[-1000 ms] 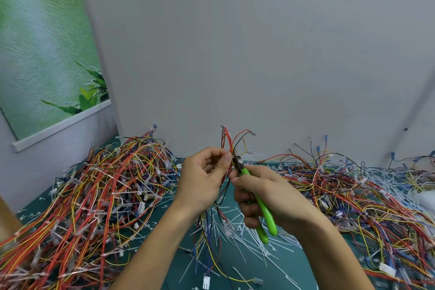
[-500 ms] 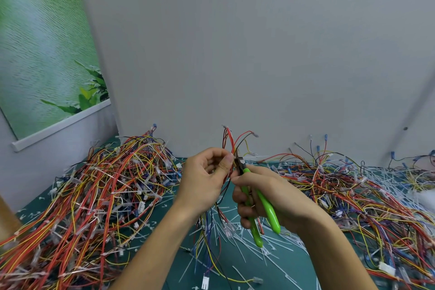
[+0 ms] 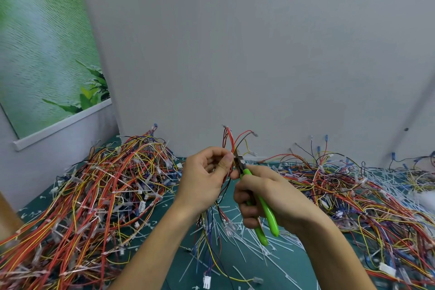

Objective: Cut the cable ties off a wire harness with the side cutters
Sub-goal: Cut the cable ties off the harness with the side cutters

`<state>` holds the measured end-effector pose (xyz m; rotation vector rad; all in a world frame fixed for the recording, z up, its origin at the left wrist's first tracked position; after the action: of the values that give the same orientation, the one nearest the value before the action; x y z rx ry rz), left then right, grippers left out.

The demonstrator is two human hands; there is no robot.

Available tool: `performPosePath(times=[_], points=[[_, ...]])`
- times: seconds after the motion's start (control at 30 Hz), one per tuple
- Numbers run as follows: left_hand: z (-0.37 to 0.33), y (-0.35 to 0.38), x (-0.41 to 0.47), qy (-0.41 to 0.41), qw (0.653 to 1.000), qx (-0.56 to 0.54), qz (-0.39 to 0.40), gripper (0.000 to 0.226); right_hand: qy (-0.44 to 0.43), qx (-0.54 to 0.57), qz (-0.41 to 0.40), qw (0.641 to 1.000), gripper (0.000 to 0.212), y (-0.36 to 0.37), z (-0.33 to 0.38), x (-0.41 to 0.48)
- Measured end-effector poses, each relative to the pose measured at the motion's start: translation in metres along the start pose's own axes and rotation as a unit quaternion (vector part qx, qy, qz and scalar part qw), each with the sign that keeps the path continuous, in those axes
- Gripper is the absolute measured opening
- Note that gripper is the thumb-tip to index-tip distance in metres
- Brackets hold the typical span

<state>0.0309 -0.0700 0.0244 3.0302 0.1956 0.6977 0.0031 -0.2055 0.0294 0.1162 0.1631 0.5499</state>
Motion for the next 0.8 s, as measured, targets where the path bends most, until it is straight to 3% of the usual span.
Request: performPosePath(times=[0.3, 0.43, 0.53, 0.67, 0.8], points=[[0.0001, 0.0000, -0.0001, -0.002, 1.000, 0.005, 0.004, 0.011, -0.010, 0.006, 0.014, 1.000, 0.026, 0.0027, 0.0021, 0.0015], [-0.0013, -0.0016, 0.0004, 0.001, 1.000, 0.012, 0.000, 0.017, -0.015, 0.011, 0.004, 1.000, 0.009, 0.0014, -0.0006, 0.0022], [-0.0019, -0.0020, 0.0005, 0.001, 1.000, 0.008, -0.004, 0.016, -0.020, 0.013, 0.002, 1.000, 0.016, 0.0013, -0.0018, 0.0025], [-0.0019, -0.0022, 0.0010, -0.001, 1.000, 0.008, -0.005, 0.010, -0.016, 0.009, 0.006, 1.000, 0.003, 0.0007, -0.0019, 0.0023], [-0.0020, -0.0011, -0.0004, -0.002, 1.000, 0.008, 0.005, 0.007, -0.016, -0.005, 0.025, 1.000, 0.022, 0.0019, 0.0009, 0.0014]])
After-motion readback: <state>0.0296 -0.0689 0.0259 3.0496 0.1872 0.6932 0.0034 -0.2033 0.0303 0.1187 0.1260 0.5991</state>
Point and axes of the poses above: each hand's wrist, its own x-axis towards the middle knuckle, its own y-axis out of the palm, z = x × y, the point moved 5 cm from there along x, towards the middle knuckle, and after that the axes turned 2 degrees about -z, right-handed, at the moved point
